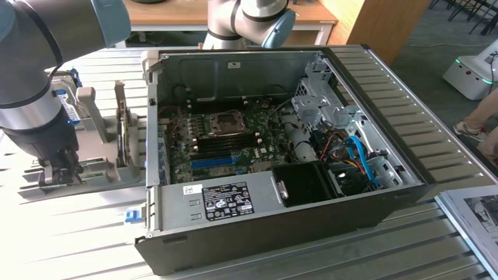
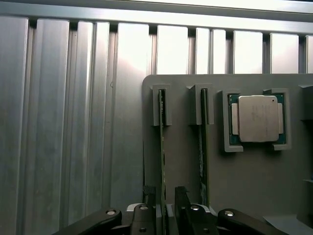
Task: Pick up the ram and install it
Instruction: 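Pick up the ram and move it above insertion slot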
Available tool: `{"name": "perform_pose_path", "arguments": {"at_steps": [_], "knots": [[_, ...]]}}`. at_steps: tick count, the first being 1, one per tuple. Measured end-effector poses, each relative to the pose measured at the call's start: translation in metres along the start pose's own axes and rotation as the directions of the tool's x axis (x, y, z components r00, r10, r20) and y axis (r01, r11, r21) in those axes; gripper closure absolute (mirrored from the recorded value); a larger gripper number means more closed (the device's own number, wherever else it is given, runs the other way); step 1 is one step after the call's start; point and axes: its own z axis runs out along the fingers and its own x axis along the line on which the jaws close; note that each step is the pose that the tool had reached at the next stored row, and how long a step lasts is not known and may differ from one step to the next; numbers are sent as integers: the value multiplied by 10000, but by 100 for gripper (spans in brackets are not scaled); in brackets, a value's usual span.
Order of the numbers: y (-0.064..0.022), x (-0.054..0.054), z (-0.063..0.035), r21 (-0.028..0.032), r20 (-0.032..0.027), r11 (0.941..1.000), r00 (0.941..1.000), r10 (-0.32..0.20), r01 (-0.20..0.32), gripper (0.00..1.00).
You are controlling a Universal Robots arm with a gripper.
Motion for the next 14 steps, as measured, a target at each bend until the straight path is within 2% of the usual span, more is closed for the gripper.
{"name": "perform_pose_path", "arguments": {"at_steps": [14], "knots": [[-1, -11, 27, 0, 1, 10000, 10000, 1, -1, 71]]}}
